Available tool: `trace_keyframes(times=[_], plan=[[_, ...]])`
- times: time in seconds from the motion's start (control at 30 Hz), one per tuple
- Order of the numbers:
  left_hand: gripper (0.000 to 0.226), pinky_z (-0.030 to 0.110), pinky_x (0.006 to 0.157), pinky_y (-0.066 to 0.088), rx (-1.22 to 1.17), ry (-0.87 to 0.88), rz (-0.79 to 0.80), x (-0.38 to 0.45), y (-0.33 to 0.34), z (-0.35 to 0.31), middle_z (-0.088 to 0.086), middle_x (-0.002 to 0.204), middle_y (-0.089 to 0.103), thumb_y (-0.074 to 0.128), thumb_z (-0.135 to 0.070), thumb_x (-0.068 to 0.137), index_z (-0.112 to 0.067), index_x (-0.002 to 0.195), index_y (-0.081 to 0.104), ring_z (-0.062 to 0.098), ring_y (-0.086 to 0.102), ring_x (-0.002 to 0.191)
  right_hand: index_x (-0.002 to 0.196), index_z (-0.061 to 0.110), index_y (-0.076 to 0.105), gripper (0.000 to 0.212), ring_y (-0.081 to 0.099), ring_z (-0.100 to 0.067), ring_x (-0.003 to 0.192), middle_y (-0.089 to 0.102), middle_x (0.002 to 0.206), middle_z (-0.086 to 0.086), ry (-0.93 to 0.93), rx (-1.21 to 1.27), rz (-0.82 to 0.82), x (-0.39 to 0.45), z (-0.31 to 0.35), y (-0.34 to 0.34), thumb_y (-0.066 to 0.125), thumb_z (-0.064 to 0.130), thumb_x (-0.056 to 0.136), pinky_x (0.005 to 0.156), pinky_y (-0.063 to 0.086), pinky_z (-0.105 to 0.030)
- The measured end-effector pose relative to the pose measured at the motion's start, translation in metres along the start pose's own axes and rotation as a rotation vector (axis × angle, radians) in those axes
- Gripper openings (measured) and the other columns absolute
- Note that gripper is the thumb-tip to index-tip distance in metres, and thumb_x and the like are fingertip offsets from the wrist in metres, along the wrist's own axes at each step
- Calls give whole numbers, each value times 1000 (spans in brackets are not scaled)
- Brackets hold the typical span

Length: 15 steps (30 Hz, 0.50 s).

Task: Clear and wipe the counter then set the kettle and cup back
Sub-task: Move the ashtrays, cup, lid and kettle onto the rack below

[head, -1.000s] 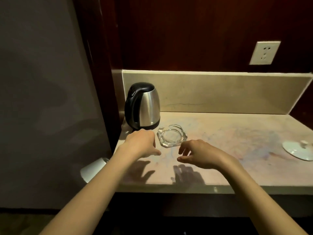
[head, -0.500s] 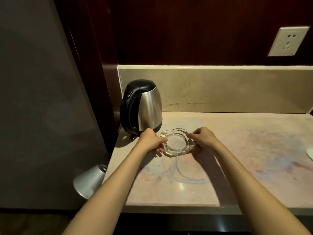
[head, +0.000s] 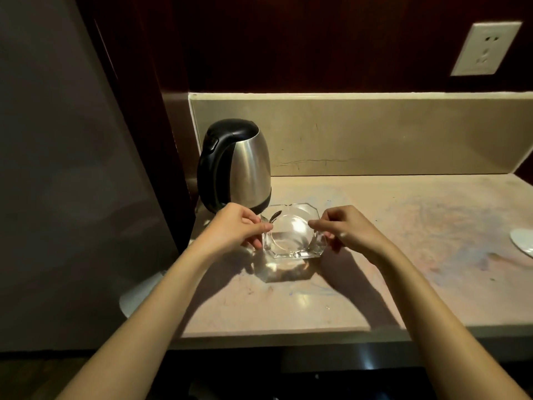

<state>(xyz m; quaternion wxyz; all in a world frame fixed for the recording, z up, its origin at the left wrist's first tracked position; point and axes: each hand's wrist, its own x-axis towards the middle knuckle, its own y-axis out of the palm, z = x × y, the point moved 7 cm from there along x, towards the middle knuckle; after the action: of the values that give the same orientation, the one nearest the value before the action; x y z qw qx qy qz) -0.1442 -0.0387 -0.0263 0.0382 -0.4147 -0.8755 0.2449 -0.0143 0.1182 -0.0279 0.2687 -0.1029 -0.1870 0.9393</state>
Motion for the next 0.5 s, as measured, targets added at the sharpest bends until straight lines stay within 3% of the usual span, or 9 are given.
trace_keyframes(times=[0.13, 0.3, 0.5], plan=[[13, 13, 46, 45, -40, 36, 48, -37, -18, -5, -2, 46, 61, 71, -19, 82, -8, 76, 66, 5, 63, 48, 64, 3, 52, 32, 47, -12, 39, 49, 47, 0, 0, 110, 107, -34, 19, 21, 65, 18, 88, 41, 38, -21], [18, 12, 43, 42, -20, 43, 52, -87, -48, 7, 20, 63, 62, 70, -17, 83, 0, 80, 64, 7, 63, 47, 69, 1, 57, 32, 45, -13, 41, 51, 48, 0, 5, 169, 222, -78, 39, 63, 62, 24, 90, 42, 38, -21], [25, 15, 51, 48, 26, 45, 60, -153, -81, 46, 26, 63, 61, 72, -20, 80, 4, 85, 67, 11, 66, 52, 71, 2, 53, 31, 45, -14, 38, 53, 47, -2, 16, 193, 295, -126, 49, 128, 61, 26, 89, 39, 38, -22]])
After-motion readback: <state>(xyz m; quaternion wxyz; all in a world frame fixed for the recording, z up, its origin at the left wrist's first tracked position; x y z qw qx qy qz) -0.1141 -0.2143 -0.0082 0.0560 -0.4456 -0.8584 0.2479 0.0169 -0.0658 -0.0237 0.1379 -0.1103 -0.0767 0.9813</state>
